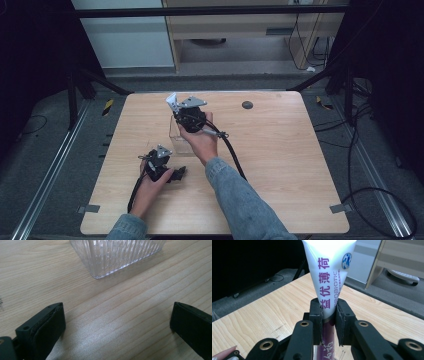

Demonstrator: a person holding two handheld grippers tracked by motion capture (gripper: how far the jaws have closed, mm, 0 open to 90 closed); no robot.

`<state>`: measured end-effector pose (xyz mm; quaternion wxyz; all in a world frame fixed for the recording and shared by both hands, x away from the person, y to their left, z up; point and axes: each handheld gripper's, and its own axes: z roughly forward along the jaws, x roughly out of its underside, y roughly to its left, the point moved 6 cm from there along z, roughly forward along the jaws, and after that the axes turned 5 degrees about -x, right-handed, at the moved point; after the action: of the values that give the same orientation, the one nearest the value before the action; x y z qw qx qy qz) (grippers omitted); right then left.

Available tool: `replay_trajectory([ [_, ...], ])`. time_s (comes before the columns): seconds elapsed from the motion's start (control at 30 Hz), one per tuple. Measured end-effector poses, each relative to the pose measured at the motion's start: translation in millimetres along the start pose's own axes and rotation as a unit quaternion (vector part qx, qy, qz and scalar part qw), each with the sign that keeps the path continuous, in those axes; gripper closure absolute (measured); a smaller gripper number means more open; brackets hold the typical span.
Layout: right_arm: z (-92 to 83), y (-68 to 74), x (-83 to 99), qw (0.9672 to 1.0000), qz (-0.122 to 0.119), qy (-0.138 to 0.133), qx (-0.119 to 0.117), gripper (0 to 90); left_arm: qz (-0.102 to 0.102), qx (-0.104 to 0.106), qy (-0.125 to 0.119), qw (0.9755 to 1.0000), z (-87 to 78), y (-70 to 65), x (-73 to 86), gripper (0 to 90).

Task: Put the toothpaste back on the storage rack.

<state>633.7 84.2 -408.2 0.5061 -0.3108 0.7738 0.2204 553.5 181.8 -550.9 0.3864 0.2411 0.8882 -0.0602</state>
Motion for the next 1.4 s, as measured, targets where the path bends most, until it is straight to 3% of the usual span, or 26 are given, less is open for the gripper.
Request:
replay_trajectory([
  [0.4,3.5,-3.5,12.1,0.9998,0.005,0.018,0.004,77.0,-0.001,0.000,0.001,1.0000,-0.2,-0.2,0.2,0.0],
  [1.4,8.8,-4.2,22.4,0.9980,0.003,0.063,-0.001,76.7,0.000,0.001,0.001,1.0000,-0.2,-0.2,0.2,0.0],
])
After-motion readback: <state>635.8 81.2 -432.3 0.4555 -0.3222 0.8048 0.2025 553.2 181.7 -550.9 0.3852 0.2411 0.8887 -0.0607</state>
